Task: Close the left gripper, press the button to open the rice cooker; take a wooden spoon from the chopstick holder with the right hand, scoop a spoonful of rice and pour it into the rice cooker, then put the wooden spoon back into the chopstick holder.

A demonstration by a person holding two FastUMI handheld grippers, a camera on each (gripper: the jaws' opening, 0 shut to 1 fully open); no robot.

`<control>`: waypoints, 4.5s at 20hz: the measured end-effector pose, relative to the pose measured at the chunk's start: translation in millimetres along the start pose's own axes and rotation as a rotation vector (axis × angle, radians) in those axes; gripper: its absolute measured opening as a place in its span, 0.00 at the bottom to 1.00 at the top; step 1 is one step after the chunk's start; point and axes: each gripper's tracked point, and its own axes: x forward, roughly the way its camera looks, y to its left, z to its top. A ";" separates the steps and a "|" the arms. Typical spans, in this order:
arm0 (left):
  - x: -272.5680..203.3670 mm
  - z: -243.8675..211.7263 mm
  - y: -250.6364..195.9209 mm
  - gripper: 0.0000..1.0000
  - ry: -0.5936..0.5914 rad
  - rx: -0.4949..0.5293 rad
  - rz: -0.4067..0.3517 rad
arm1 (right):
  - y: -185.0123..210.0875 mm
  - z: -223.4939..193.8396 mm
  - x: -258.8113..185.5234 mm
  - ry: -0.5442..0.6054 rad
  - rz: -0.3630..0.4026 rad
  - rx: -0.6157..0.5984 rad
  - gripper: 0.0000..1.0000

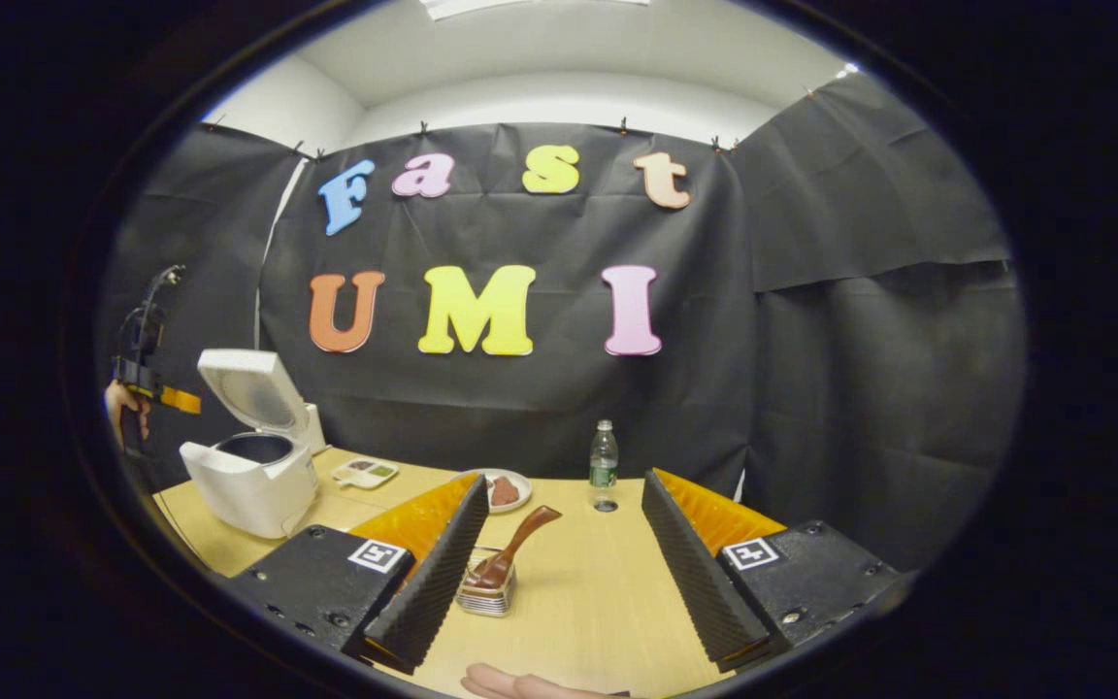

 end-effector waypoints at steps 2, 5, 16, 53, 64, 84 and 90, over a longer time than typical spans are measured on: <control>-26.6 -5.7 -7.2 0.63 -0.007 0.028 0.000 | 0.9 -7.2 4.9 0.019 0.000 0.002 1.00; -58.0 -0.4 -14.0 0.88 -0.073 0.046 -0.001 | 6.7 -15.9 13.8 0.041 0.014 0.035 1.00; -143.6 -14.8 -30.0 0.95 -0.234 0.109 -0.014 | 16.7 -65.0 78.4 0.109 0.021 0.108 1.00; -233.9 -41.6 -15.5 0.94 -0.382 0.080 -0.134 | 100.2 -100.3 194.1 0.225 0.034 0.215 0.11; -228.9 -51.4 -1.4 0.94 -0.354 0.096 -0.101 | 211.3 -53.4 176.5 0.046 0.125 0.069 0.11; -211.2 -75.3 11.3 0.94 -0.293 0.101 -0.053 | 294.4 -173.6 202.2 0.215 0.202 0.049 0.12; -217.2 -71.2 3.8 0.94 -0.311 0.108 -0.074 | 317.6 -177.8 191.8 0.265 0.270 0.200 0.12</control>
